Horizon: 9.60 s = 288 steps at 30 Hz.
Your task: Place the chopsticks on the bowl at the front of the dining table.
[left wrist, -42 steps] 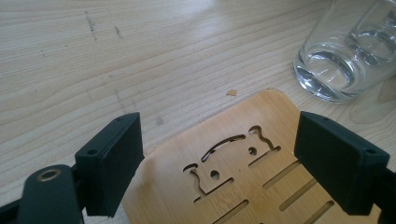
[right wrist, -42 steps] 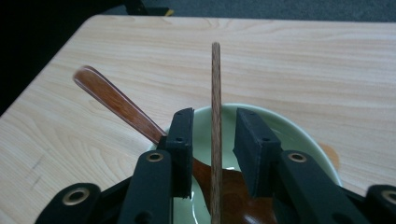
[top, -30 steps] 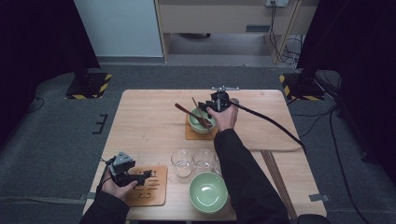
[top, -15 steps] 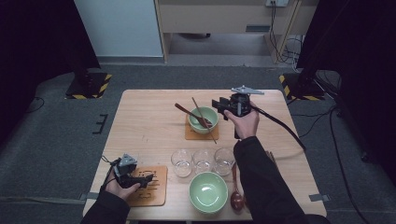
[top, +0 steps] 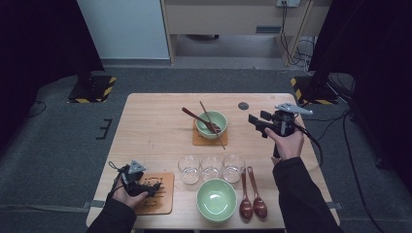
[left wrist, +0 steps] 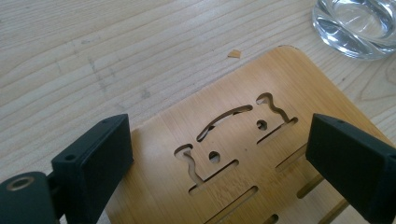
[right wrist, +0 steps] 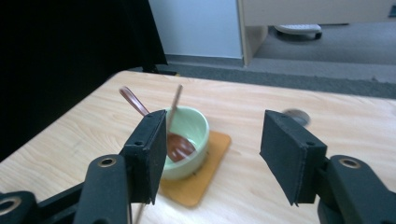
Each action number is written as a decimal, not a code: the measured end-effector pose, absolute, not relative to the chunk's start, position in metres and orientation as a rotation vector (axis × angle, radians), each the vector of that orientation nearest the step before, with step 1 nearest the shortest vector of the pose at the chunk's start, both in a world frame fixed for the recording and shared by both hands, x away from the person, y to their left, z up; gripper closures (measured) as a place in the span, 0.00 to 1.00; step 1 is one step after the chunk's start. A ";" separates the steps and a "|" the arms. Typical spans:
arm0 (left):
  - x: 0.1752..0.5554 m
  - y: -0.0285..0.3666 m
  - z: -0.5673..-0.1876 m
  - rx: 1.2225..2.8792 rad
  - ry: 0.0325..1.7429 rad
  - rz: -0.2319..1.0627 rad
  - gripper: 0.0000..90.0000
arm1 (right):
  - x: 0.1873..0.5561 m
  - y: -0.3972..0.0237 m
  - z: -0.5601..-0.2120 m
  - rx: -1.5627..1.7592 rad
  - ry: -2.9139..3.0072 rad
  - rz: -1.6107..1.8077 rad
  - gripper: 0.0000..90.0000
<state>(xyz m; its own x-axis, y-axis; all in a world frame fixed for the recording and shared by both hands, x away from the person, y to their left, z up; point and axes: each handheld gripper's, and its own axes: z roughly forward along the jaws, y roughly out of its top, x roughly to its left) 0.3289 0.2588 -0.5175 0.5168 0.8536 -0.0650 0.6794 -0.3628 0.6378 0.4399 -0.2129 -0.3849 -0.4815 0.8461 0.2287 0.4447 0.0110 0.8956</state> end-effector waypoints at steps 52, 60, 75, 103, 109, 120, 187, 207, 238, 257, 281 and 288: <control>0.328 0.256 -0.534 2.074 1.118 0.494 0.00 | 0.375 -0.293 -0.477 1.444 2.054 1.149 0.38; 0.328 0.257 -0.534 2.070 1.120 0.493 0.00 | 0.369 -0.291 -0.481 1.441 2.108 1.090 0.49; 0.328 0.257 -0.534 2.070 1.120 0.493 0.00 | 0.368 -0.287 -0.499 1.487 2.236 0.944 0.77; 0.328 0.258 -0.534 2.059 1.122 0.481 0.00 | 0.370 -0.285 -0.508 1.560 2.305 0.868 0.82; 0.328 0.257 -0.534 2.067 1.121 0.488 0.00 | 0.371 -0.286 -0.509 1.561 2.304 0.874 0.81; 0.328 0.257 -0.534 2.070 1.120 0.492 0.00 | 0.371 -0.286 -0.509 1.567 2.300 0.871 0.80; 0.328 0.257 -0.534 2.071 1.120 0.492 0.00 | 0.365 -0.270 -0.509 1.530 2.353 0.706 0.87; 0.328 0.257 -0.534 2.071 1.120 0.492 0.00 | 0.365 -0.268 -0.507 1.606 2.300 0.772 0.93; 0.328 0.257 -0.534 2.071 1.120 0.492 0.00 | 0.372 -0.275 -0.477 1.574 2.154 1.281 0.93; 0.328 0.257 -0.534 2.070 1.120 0.491 0.00 | 0.378 -0.277 -0.449 1.516 2.022 1.487 0.94; 0.328 0.257 -0.534 2.070 1.120 0.491 0.00 | 0.382 -0.273 -0.421 1.416 1.909 1.640 0.94; 0.328 0.257 -0.534 2.070 1.120 0.491 0.00 | 0.384 -0.272 -0.410 1.384 1.877 1.677 0.94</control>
<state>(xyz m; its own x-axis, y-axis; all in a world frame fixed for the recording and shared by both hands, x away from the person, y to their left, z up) 0.3278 0.2567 -0.5338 0.5497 0.8353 -0.0072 0.5608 -0.3626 0.7443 0.3835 -0.2717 -0.4103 -0.5083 0.7736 0.3784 0.4631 -0.1249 0.8775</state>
